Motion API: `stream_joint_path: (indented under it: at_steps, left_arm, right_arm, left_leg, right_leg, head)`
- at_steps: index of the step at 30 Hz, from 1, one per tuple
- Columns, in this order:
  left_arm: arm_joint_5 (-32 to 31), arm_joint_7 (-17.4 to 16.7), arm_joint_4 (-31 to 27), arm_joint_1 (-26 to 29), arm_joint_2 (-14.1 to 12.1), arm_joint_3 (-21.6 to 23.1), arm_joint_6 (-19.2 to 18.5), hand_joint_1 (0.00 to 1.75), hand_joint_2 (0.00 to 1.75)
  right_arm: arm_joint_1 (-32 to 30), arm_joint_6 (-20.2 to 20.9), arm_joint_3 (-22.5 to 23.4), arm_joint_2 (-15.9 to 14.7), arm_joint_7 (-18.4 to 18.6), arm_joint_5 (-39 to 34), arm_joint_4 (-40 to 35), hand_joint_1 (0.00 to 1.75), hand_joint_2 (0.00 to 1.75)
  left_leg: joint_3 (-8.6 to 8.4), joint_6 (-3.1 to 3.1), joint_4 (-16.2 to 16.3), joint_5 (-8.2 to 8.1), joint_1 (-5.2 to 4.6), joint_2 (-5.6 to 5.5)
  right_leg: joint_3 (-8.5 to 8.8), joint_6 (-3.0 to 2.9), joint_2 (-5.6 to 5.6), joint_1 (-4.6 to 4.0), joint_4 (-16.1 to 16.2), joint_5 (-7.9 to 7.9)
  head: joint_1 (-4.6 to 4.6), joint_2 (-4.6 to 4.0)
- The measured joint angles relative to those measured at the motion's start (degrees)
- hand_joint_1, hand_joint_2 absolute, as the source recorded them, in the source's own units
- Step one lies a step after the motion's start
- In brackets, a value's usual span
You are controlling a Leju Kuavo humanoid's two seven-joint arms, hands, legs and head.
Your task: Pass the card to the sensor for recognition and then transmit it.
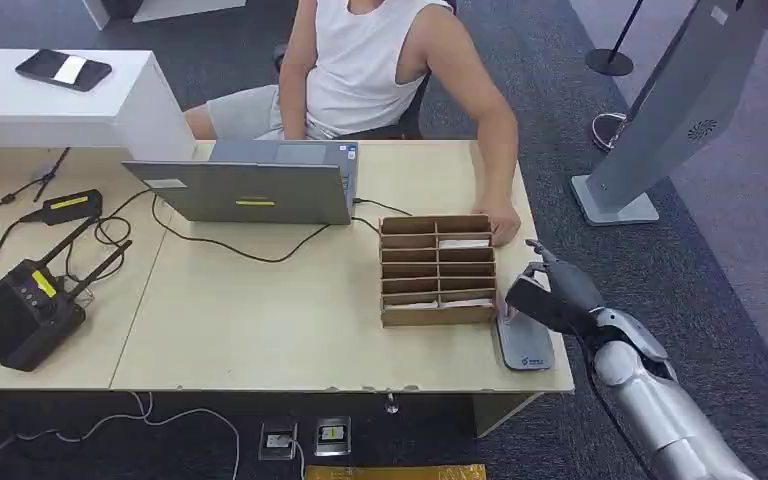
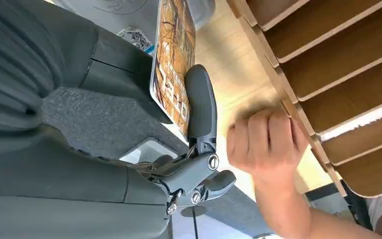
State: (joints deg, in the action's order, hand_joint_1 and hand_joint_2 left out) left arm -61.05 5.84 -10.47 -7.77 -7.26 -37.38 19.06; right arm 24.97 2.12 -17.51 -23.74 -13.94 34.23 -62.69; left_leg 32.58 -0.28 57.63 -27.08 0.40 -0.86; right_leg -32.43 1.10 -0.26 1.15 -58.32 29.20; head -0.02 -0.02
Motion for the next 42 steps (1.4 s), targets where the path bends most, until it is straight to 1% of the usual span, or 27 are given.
stream_joint_path:
  at_steps: [7,20,26,35,42]
  left_arm:
    - [0.0,0.0,0.0,0.0,0.0,-0.4,0.0,0.00,1.75]
    - [-0.6,0.0,0.0,0.0,0.0,-0.4,0.0,0.00,1.75]
    - [-0.9,0.0,0.0,0.0,-0.1,-0.4,0.1,0.00,1.75]
    - [-1.0,0.2,0.0,0.0,-0.2,-0.4,0.0,0.00,1.75]
    - [-1.0,0.5,0.0,0.0,-0.2,-0.4,0.0,0.00,1.75]
  right_arm:
    - [0.0,-0.4,0.1,0.0,-0.8,-0.6,1.7,1.75,1.75]
    - [0.0,-3.3,1.0,-0.1,-2.9,-2.4,6.1,1.75,1.75]
    - [0.0,-4.3,1.5,-0.1,-3.0,-3.1,7.8,1.75,1.75]
    - [0.5,-4.7,1.5,0.0,-3.8,-3.3,9.5,1.75,1.75]
    - [2.9,-4.1,1.5,0.0,-4.4,-3.2,10.4,1.75,1.75]
  left_leg:
    - [-0.01,0.00,0.0,0.00,0.00,0.01]
    - [-0.04,0.00,0.0,0.00,0.00,0.01]
    - [-0.05,0.00,0.0,0.00,0.00,0.02]
    - [-0.06,0.00,0.0,0.00,0.00,0.04]
    - [-0.05,0.00,0.0,0.00,0.00,0.04]
  right_leg:
    - [0.00,0.00,0.01,0.00,0.0,0.00]
    - [0.03,0.00,0.02,0.00,0.0,0.00]
    - [0.04,0.00,0.02,0.00,0.0,0.00]
    - [0.06,0.00,0.05,0.00,0.0,0.00]
    - [0.08,0.01,0.05,0.00,0.0,-0.01]
  head:
    - [0.00,0.00]
    - [-0.02,0.00]
    - [0.00,0.00]
    - [-0.02,0.00]
    - [0.00,0.00]
